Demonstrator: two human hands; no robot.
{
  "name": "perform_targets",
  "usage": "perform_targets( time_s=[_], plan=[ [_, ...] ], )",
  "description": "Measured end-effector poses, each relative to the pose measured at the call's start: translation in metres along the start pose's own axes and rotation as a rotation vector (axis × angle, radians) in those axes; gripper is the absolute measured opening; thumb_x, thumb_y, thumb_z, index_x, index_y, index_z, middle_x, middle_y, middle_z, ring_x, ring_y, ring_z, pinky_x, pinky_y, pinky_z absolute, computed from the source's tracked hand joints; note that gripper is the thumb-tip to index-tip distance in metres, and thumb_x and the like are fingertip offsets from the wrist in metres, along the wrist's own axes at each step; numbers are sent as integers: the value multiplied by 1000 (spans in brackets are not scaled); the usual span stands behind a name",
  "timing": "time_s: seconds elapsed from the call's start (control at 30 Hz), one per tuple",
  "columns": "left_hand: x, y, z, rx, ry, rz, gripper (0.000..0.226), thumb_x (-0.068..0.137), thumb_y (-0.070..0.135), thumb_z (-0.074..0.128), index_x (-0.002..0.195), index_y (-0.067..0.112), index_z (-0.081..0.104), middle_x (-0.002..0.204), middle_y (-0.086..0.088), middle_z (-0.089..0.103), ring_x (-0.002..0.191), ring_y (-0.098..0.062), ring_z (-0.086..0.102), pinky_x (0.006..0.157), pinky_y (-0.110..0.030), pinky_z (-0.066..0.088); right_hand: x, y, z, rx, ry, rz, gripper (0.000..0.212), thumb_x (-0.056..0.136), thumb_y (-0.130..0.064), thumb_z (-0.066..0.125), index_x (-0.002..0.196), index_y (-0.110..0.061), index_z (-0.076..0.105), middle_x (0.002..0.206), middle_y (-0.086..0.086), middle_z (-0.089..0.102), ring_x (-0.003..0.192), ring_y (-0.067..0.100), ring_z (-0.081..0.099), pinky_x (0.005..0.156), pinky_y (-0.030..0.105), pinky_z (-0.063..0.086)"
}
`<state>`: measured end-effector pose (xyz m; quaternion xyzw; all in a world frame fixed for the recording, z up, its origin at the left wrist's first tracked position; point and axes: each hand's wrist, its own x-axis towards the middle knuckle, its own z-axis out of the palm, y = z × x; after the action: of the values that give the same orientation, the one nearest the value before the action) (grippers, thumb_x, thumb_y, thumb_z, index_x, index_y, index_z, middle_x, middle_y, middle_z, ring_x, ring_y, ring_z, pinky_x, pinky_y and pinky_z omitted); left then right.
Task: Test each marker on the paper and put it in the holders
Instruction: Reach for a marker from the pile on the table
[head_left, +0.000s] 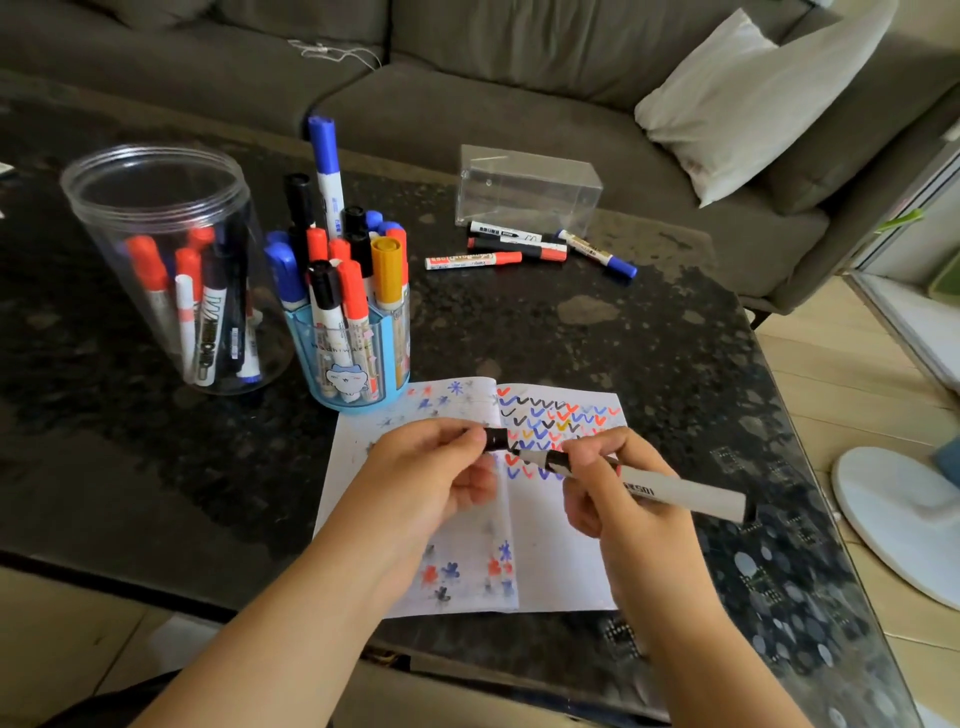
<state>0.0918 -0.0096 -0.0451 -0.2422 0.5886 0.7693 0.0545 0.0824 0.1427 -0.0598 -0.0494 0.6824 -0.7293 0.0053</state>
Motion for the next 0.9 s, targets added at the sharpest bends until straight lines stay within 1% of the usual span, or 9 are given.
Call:
perform_targets(
  time_s=[0.07,0.13,0.23,0.3,0.43,0.53,0.67,0.77,0.9],
  plan=[
    [-2,1,1,-49,-47,-8,14,90,9,57,83,11,69,66,-7,69,68,-20,65,71,-36,54,-4,-10,2,58,22,-17,32,93,-7,51,61,-12,54,48,-2,41,44,9,36,45,17,31],
    [-5,1,1,-62,-100,4,15,90,7,55,85,10,69,65,-6,68,64,-17,64,64,-31,53,-5,-17,2,102,69,-8,37,93,-3,47,58,-15,52,48,-3,41,43,9,36,44,17,31],
    [-10,2,0,-85,-180,14,16,90,5,53,88,6,69,69,-10,67,60,-16,63,56,-25,54,-5,-22,2,102,75,2,26,80,-15,52,55,-21,47,46,-3,37,43,8,35,44,16,31],
    [-11,2,-2,-47,-251,25,16,90,5,54,91,6,70,73,-12,68,63,-17,65,57,-24,54,-6,-24,1,50,51,13,24,77,-21,52,54,-23,46,45,-3,38,43,7,36,45,17,31],
    [-17,4,-6,224,-438,117,16,92,9,52,95,7,67,71,-5,70,63,-14,65,62,-24,52,-5,-28,-2,-80,49,5,28,75,-27,58,51,-22,44,42,-5,38,44,11,33,47,24,27],
    [-24,2,-4,508,-520,238,16,94,18,52,91,15,67,70,3,69,62,-8,62,66,-22,52,-3,-29,-6,-111,90,-19,35,70,-36,65,52,-15,42,50,5,34,50,15,30,51,32,25],
    [-33,-1,0,538,-480,401,21,92,25,51,77,23,65,64,8,63,57,-2,54,61,-19,45,-4,-30,0,-39,83,-20,30,75,-24,57,50,-21,40,51,4,34,49,12,32,49,29,28],
    [-32,-1,-3,560,-416,462,20,92,26,52,81,20,68,63,9,63,58,-1,55,58,-13,43,-4,-32,9,21,52,-13,30,77,-19,52,50,-23,39,48,-2,34,45,10,32,44,22,29],
    [-32,-1,-3,648,-398,462,18,92,30,51,85,25,67,69,12,65,64,-2,59,61,-14,47,-4,-29,7,-36,68,10,29,79,-23,55,53,-22,42,49,1,37,46,10,34,46,25,30]
  ],
)
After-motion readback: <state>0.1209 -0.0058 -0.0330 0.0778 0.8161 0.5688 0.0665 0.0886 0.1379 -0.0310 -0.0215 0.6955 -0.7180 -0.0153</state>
